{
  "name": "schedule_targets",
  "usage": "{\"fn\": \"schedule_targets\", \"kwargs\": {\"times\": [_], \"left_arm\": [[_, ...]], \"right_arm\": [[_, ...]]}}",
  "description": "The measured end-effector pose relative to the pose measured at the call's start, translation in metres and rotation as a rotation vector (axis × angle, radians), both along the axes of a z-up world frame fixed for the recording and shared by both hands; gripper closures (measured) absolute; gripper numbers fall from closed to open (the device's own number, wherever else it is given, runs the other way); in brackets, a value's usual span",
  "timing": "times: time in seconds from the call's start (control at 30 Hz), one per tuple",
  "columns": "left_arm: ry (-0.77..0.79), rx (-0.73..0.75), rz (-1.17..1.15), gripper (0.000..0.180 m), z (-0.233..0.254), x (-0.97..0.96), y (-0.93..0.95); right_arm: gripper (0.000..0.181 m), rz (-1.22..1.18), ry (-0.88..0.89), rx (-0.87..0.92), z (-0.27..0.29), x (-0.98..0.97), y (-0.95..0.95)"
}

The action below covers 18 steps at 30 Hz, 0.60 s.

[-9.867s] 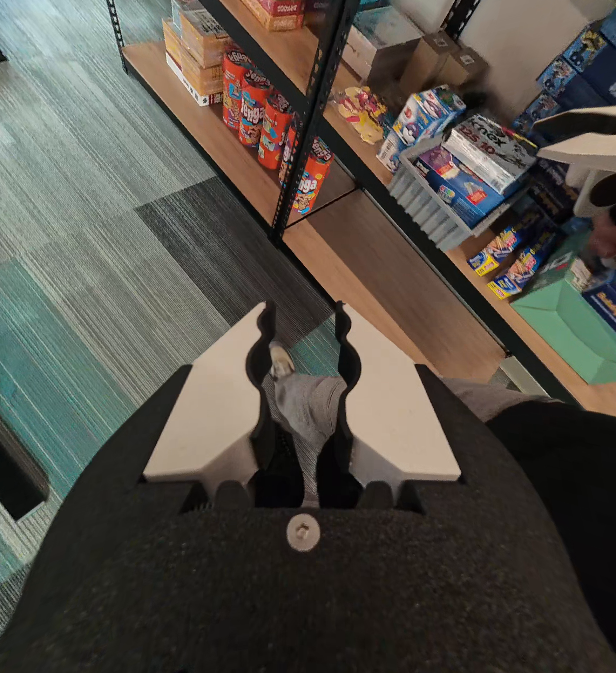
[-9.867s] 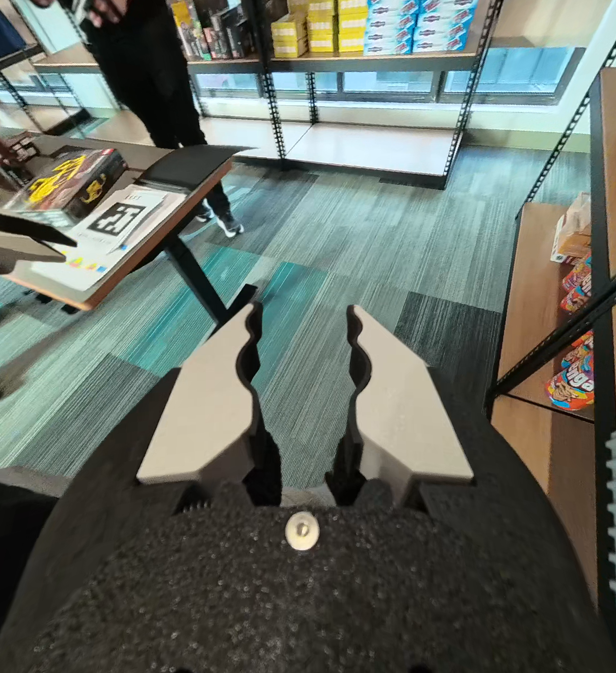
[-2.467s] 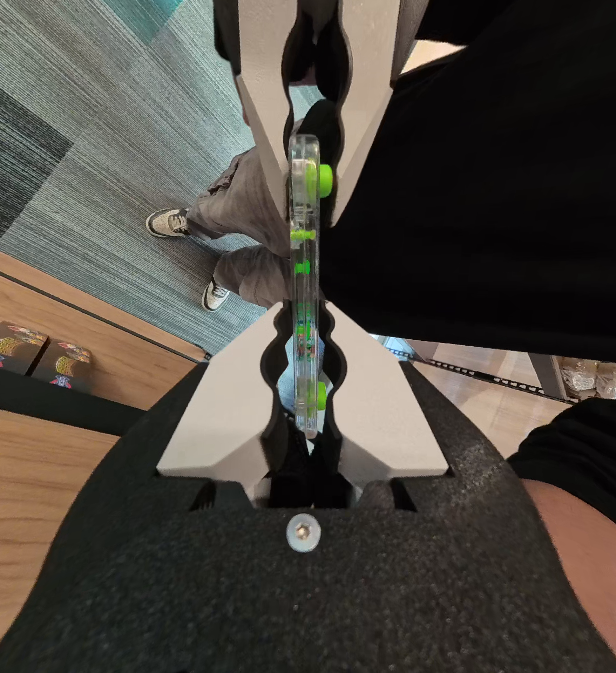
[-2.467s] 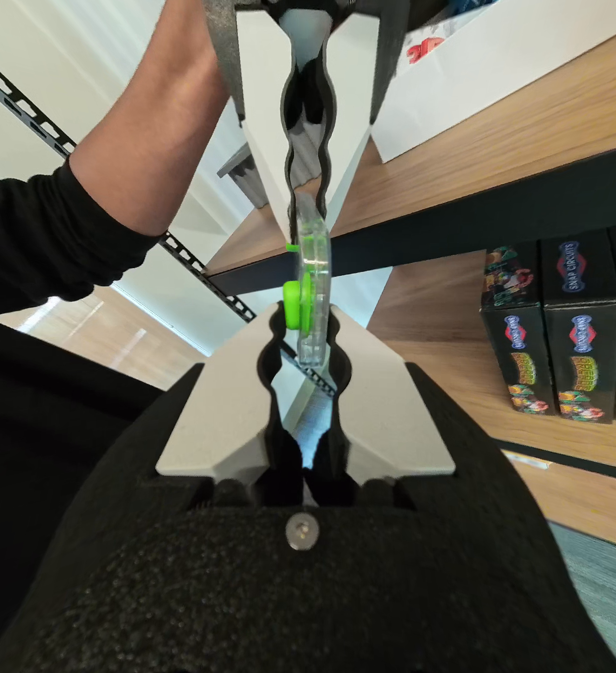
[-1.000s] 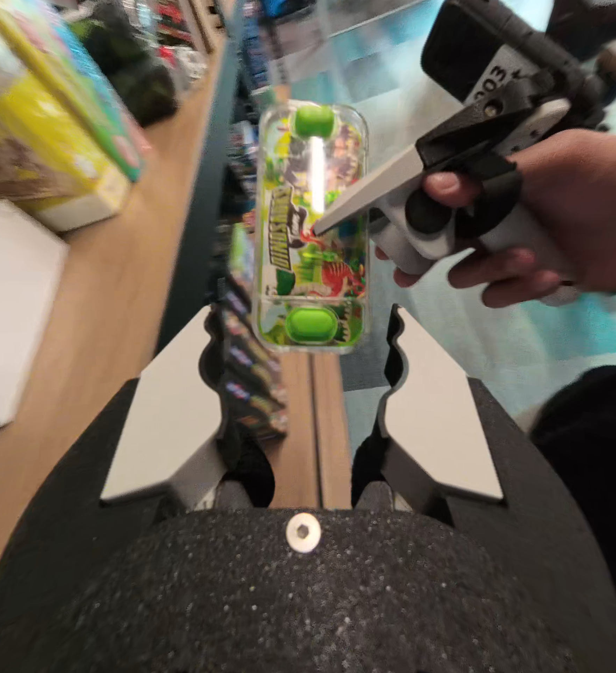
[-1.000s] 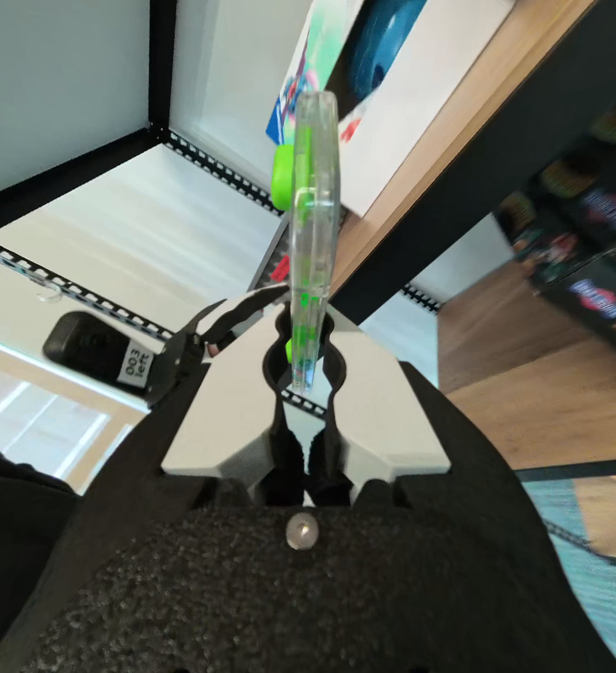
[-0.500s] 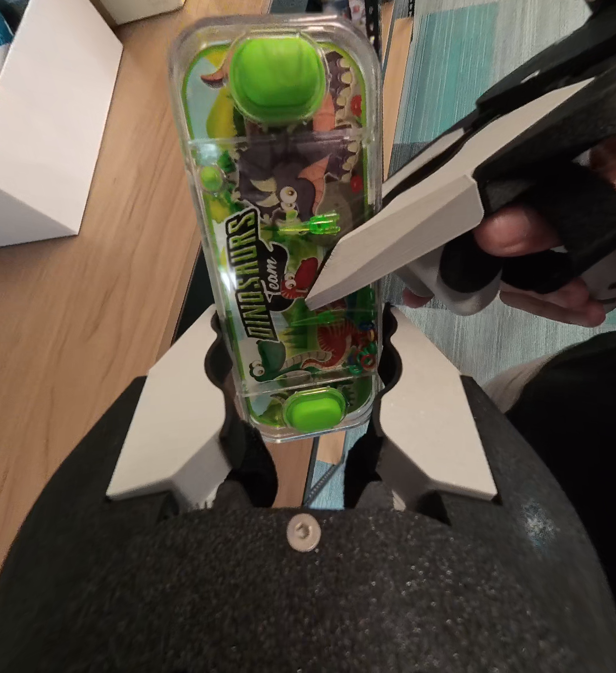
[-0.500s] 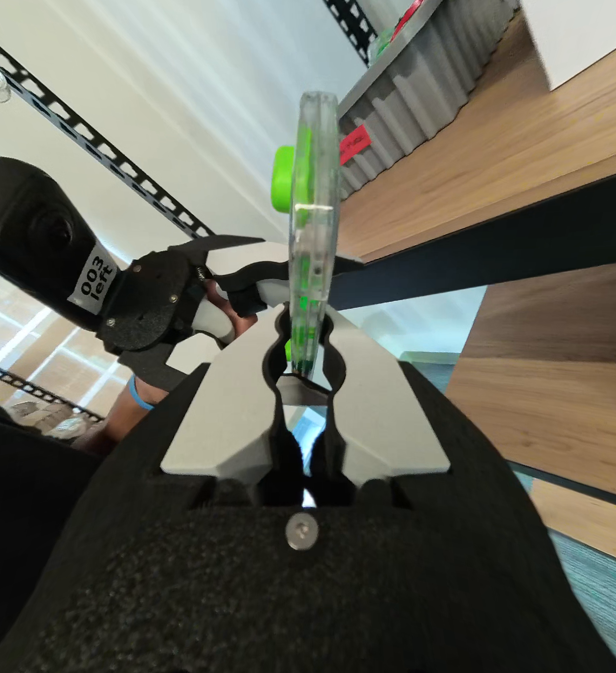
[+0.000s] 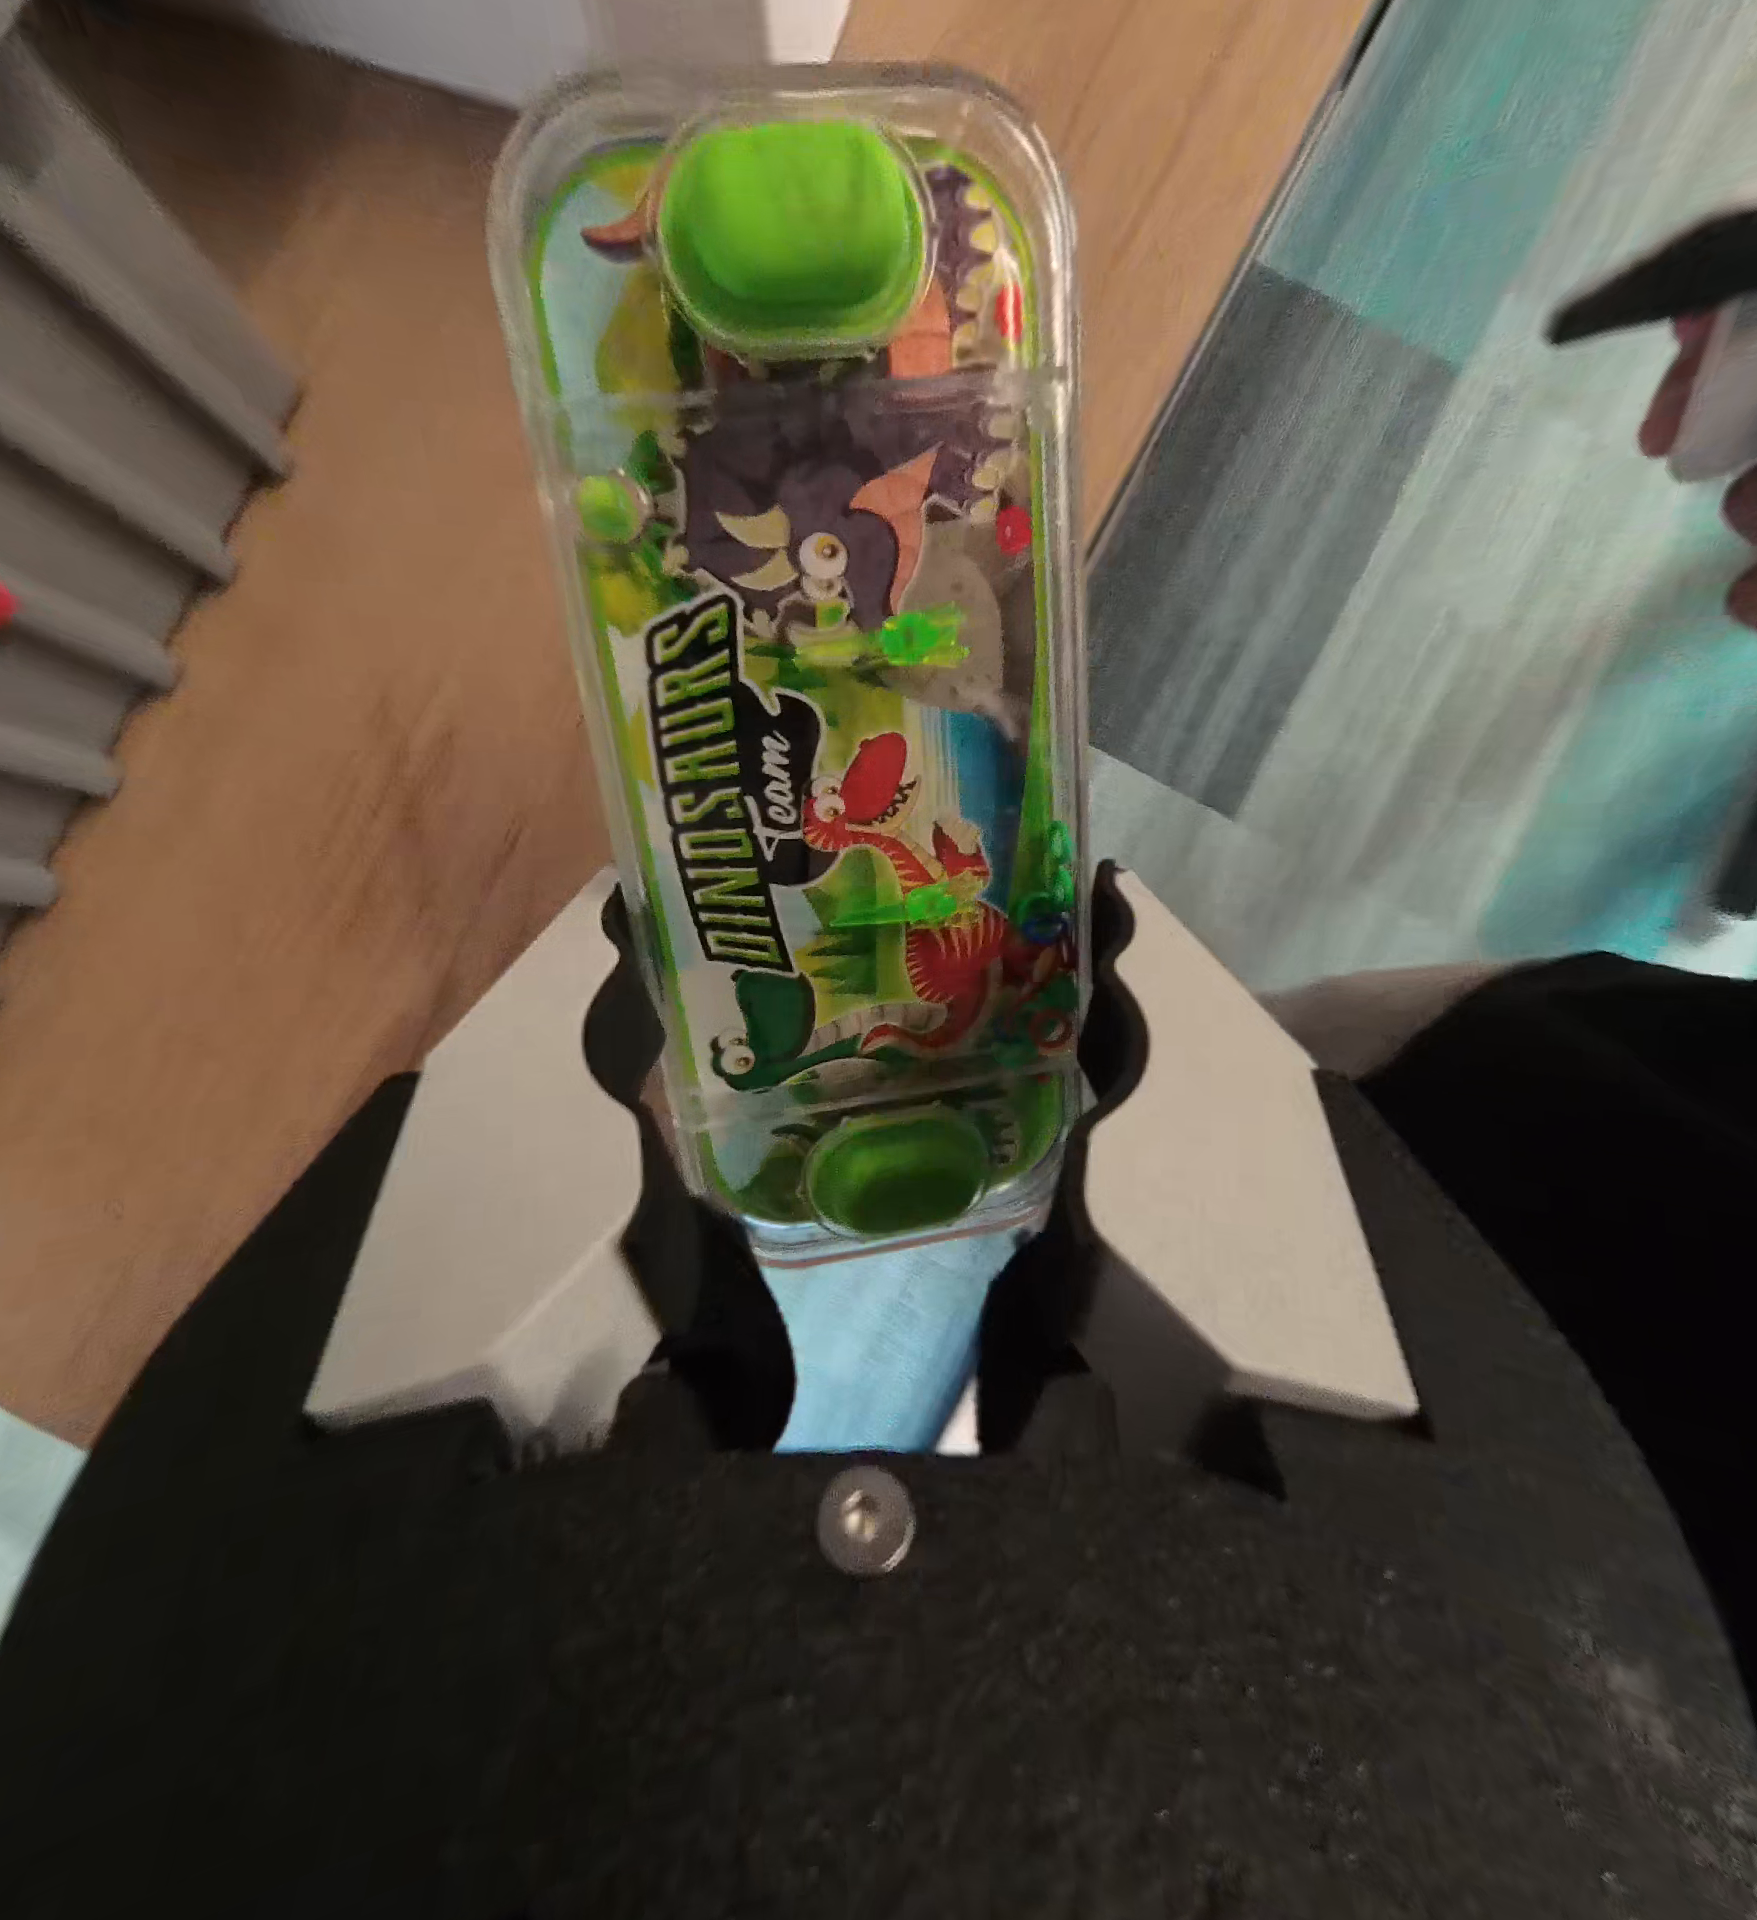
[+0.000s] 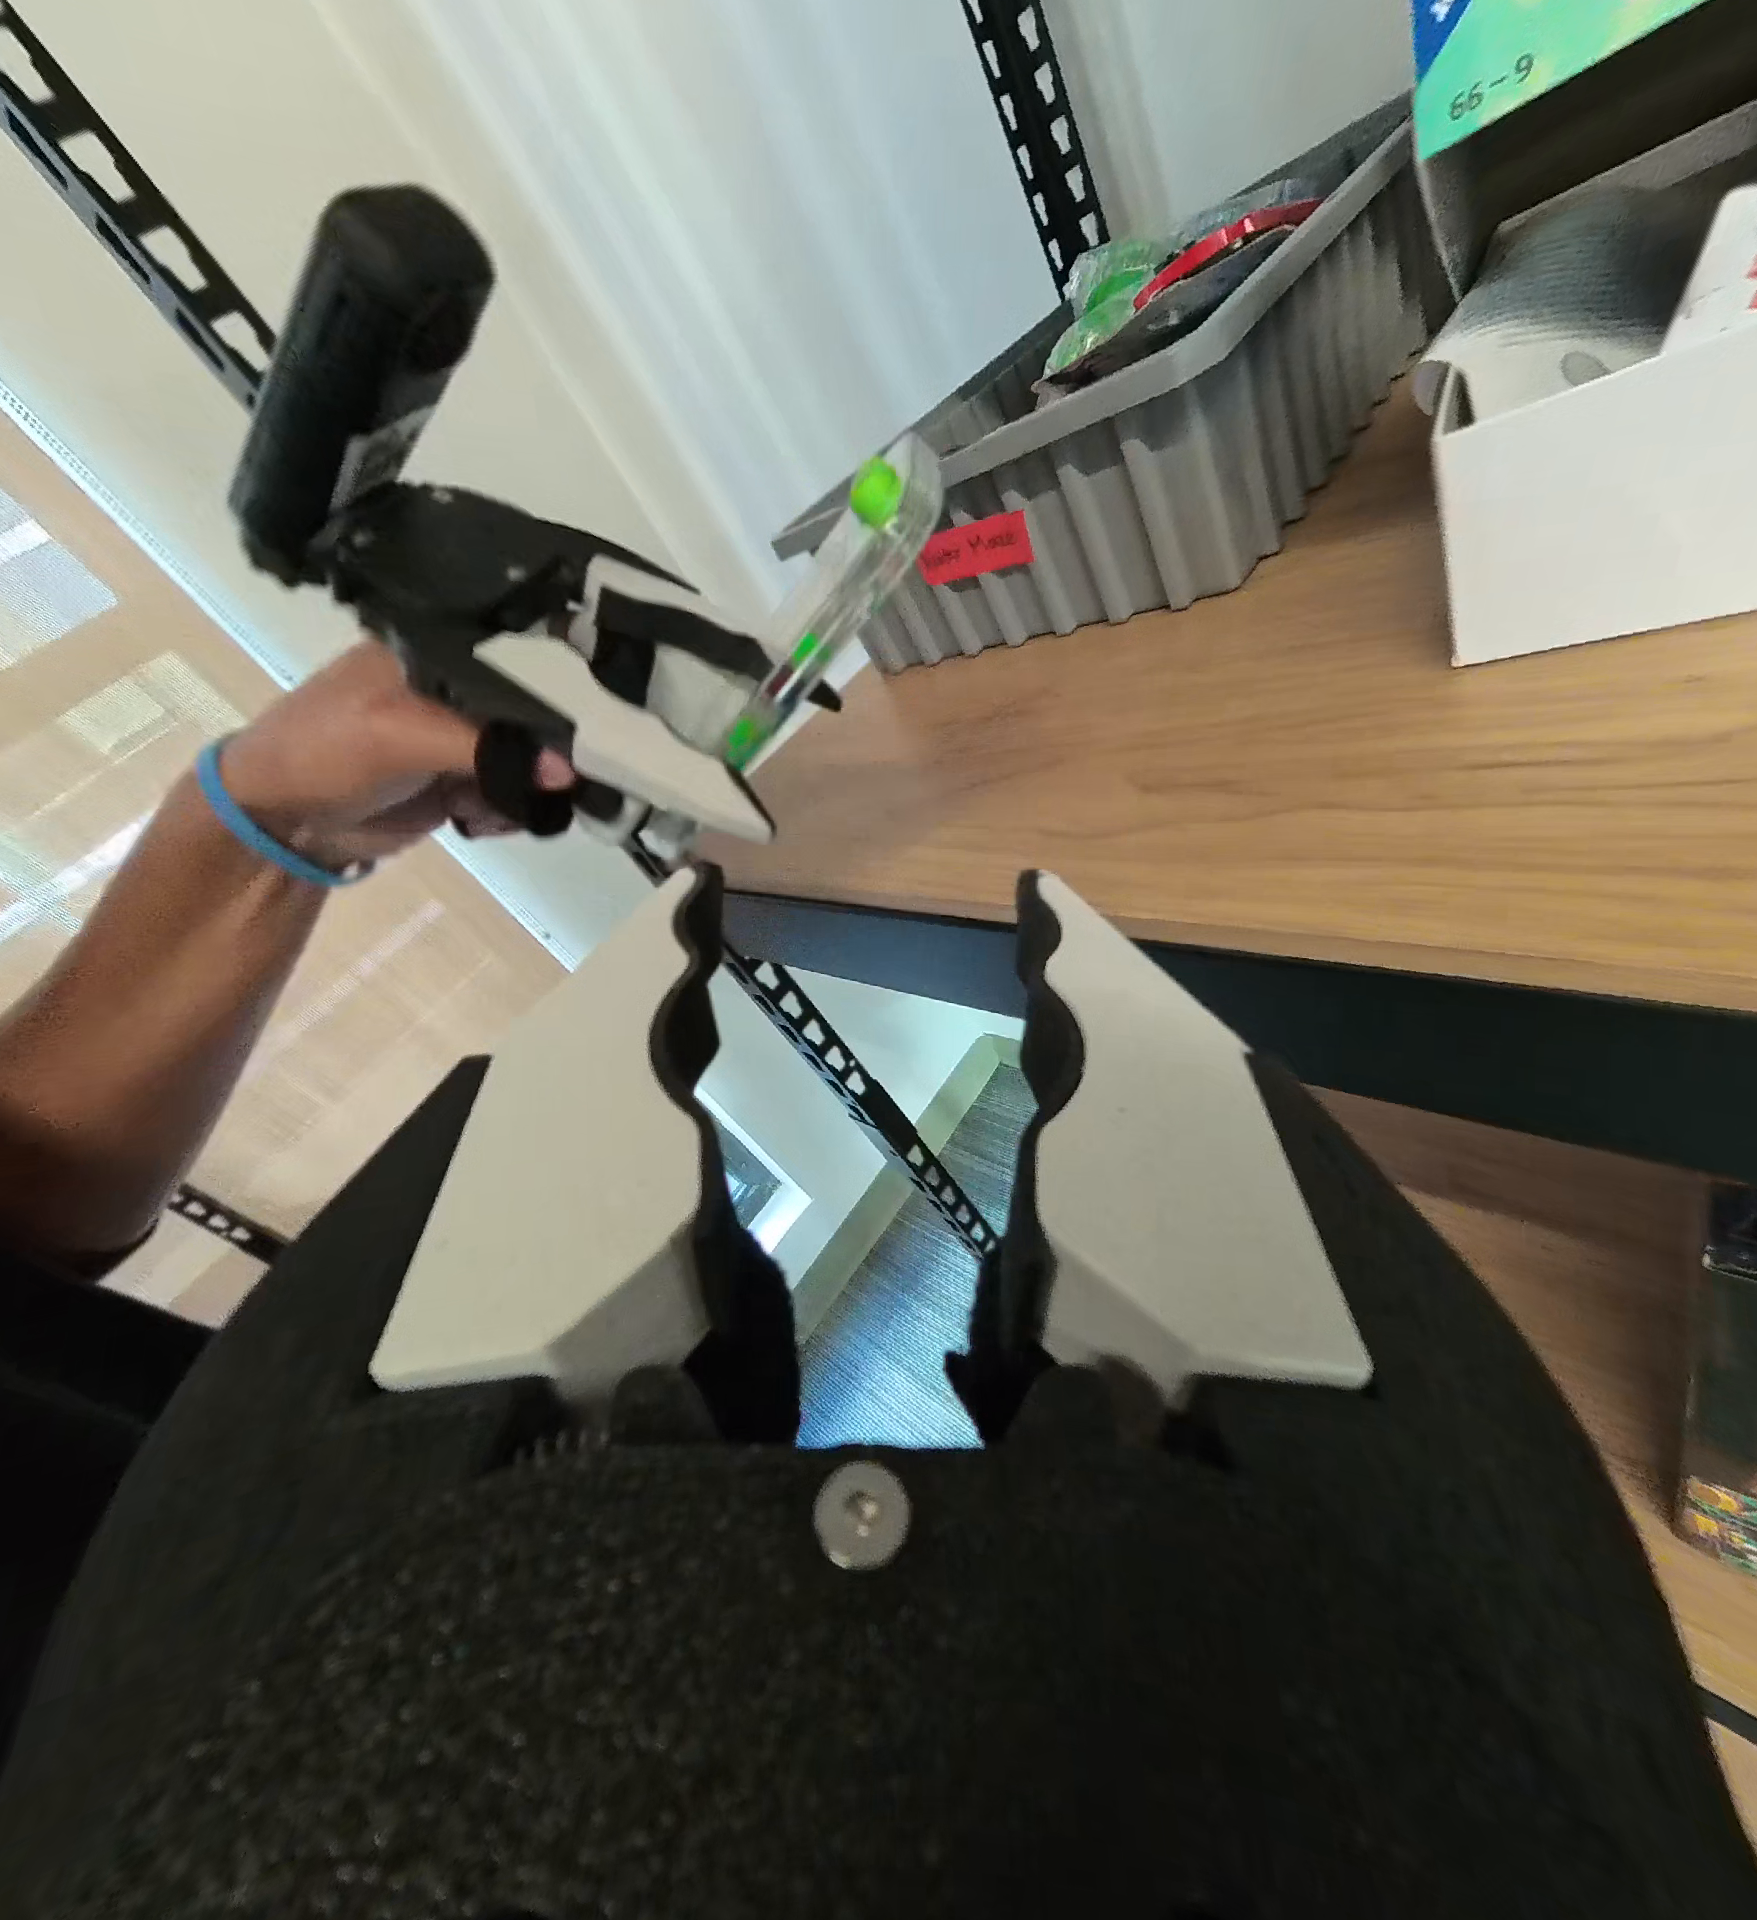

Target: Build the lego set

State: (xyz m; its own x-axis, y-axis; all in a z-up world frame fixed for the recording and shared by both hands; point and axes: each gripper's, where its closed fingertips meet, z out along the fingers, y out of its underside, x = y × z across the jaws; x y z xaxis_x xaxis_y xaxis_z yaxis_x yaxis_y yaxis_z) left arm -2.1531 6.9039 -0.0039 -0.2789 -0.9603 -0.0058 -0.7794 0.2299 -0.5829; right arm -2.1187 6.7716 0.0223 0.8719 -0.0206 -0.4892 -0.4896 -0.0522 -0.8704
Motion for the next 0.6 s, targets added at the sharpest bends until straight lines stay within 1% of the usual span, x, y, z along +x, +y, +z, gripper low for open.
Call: {"fn": "schedule_targets", "kwargs": {"times": [0.03, 0.13, 0.17, 0.23, 0.33, 0.4, 0.43, 0.5, 0.6], "left_arm": [[0.047, -0.034, 0.019, 0.1, 0.001, 0.001, 0.01], [0.223, -0.005, 0.066, 0.1, -0.011, -0.001, 0.043], [0.259, -0.021, 0.069, 0.1, -0.014, 0.0, 0.047], [0.33, -0.112, 0.054, 0.1, -0.02, -0.002, 0.044], [0.42, -0.098, -0.001, 0.099, -0.032, -0.01, 0.042], [0.453, -0.11, -0.068, 0.099, -0.037, -0.016, 0.032], [0.468, -0.094, -0.083, 0.099, -0.04, -0.018, 0.033], [0.492, -0.062, -0.088, 0.099, -0.046, -0.02, 0.039], [0.493, -0.073, -0.081, 0.099, -0.048, -0.017, 0.045]], "right_arm": [[0.125, 0.001, 0.007, 0.002, 0.0, 0.001, -0.001], [0.126, 0.023, 0.035, -0.005, -0.007, -0.002, -0.003], [0.126, 0.028, 0.042, -0.011, -0.01, -0.004, -0.003], [0.126, 0.036, 0.065, -0.014, -0.016, -0.007, -0.004], [0.127, 0.043, 0.103, -0.016, -0.024, -0.011, -0.006], [0.127, 0.058, 0.115, -0.035, -0.03, -0.016, -0.007], [0.127, 0.061, 0.117, -0.04, -0.032, -0.017, -0.009], [0.127, 0.056, 0.121, -0.048, -0.037, -0.017, -0.013], [0.128, 0.051, 0.143, -0.056, -0.042, -0.016, -0.018]]}}
